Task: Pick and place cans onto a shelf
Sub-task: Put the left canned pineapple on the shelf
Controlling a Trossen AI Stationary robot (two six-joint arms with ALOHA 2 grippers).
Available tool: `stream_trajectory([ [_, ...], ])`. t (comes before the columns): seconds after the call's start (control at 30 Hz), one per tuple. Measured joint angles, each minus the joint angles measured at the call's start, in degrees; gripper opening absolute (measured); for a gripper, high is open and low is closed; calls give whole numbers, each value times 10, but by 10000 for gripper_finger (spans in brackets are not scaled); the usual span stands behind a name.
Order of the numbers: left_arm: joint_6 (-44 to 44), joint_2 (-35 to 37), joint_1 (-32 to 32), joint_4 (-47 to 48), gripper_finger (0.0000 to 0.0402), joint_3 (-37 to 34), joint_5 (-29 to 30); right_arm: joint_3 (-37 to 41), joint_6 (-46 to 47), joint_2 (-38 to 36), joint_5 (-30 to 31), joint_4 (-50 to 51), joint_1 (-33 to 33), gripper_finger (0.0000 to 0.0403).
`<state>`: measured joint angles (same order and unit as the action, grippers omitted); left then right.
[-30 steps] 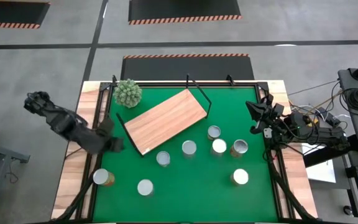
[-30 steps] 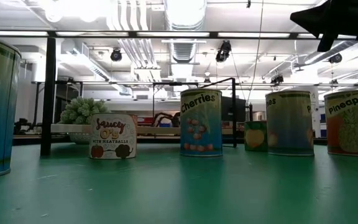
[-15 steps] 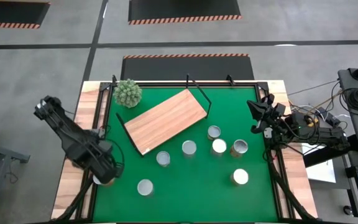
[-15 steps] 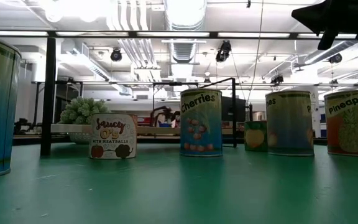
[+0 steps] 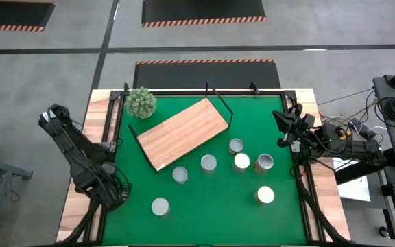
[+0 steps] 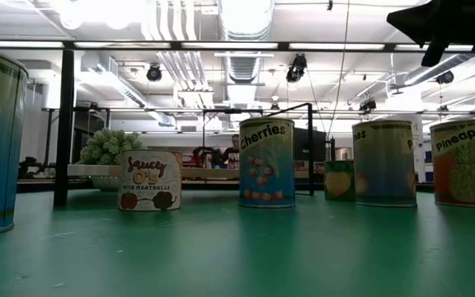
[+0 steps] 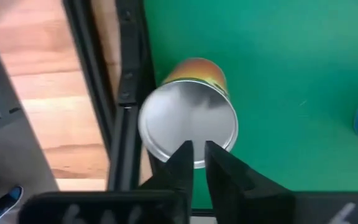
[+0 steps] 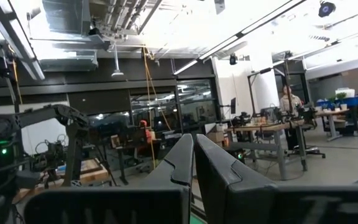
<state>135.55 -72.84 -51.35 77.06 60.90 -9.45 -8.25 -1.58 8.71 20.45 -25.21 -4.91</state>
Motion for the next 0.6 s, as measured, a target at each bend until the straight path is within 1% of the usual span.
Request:
stream_trajectory([
  [0.1,0,0,-3,-38,74,-17,-1,0,0,0,0,0,0,9],
  [0.2,1,0,-4,-59,135,-28,-3,0,0,0,0,1,0,9],
  [0.37,1,0,-5,-51,248,-33,-3,0,0,0,0,2,0,9],
  [0.43,-1,0,-7,-37,287,-33,-3,0,0,0,0,2,0,9],
  [0.53,-2,0,-8,-18,334,-33,2,0,-1,0,0,2,0,9],
  [0.6,-2,0,-8,-19,353,-34,17,0,-1,0,0,2,0,9],
])
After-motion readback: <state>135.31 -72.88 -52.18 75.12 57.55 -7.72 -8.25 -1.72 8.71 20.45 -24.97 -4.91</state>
